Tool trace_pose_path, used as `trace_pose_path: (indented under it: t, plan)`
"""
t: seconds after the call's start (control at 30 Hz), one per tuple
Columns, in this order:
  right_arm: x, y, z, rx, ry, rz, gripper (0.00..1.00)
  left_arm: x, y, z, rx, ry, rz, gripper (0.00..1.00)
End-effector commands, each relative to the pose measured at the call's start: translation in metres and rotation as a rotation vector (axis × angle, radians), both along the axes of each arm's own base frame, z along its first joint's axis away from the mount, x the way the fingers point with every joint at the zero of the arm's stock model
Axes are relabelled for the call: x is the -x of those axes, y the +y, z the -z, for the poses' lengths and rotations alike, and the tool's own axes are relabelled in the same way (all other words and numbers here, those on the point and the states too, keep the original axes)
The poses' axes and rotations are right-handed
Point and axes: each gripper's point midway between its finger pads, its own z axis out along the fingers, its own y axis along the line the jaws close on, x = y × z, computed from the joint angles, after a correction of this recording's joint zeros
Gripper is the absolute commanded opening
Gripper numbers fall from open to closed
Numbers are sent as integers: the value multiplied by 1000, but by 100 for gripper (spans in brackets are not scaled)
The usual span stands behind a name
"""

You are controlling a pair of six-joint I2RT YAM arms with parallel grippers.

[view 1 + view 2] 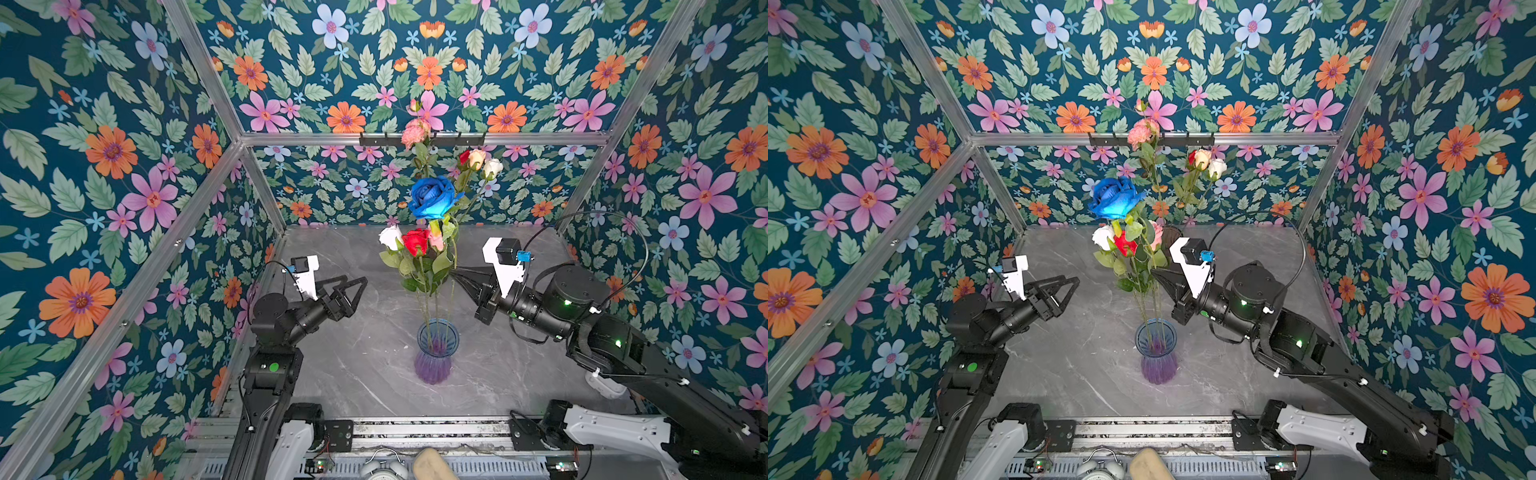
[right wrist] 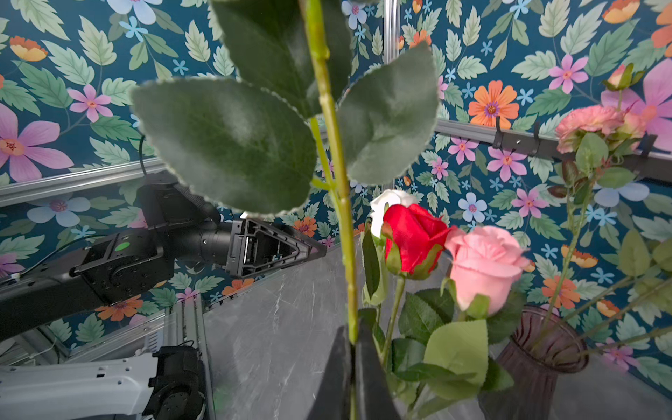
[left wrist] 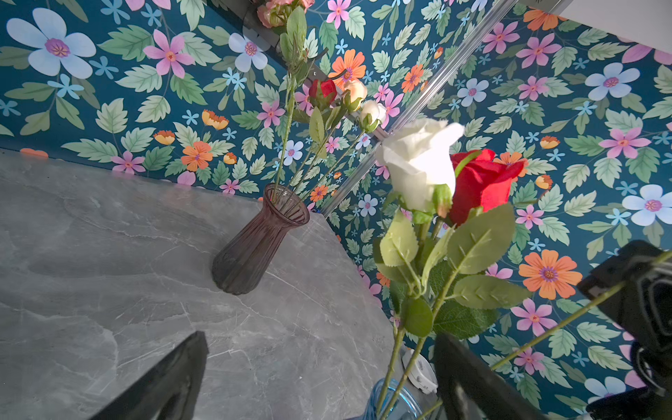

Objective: Arrange flowers in a vase
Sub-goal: Place the flower in the vase, then pick up the vase from the bottom-center of the table.

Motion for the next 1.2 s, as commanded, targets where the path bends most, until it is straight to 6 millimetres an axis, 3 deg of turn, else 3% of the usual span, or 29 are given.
trace_pose_path:
  t: [0.0,0.17,0.2,0.23,0.37,0.43,0.63,0.83,1.0,1.17]
  plan:
    - [-2,0,15,-25,45,13,0,1,-1,-6,23,-28,9,99]
    - [1,3,51,-24,106,-8,0,1,-2,-2,49,-20,15,99]
    - [2,3,57,-20,117,-12,5,1,-1,-2,51,-18,13,99]
    - [2,3,61,-18,123,-16,16,1,-1,-2,53,-18,13,99]
    - [6,-1,66,-15,127,-20,78,2,-1,-3,55,-19,12,99]
    - [8,-6,62,-17,118,-10,91,3,-1,-5,57,-22,12,99]
    - [19,-38,52,-40,97,43,95,3,4,4,57,-12,-22,99]
    - [23,-101,66,-48,119,233,95,-4,10,33,41,51,-76,99]
    - [24,-128,106,-10,273,348,92,-9,10,41,64,71,-75,99]
    - [16,-115,162,191,479,400,92,-15,10,44,62,87,-84,99]
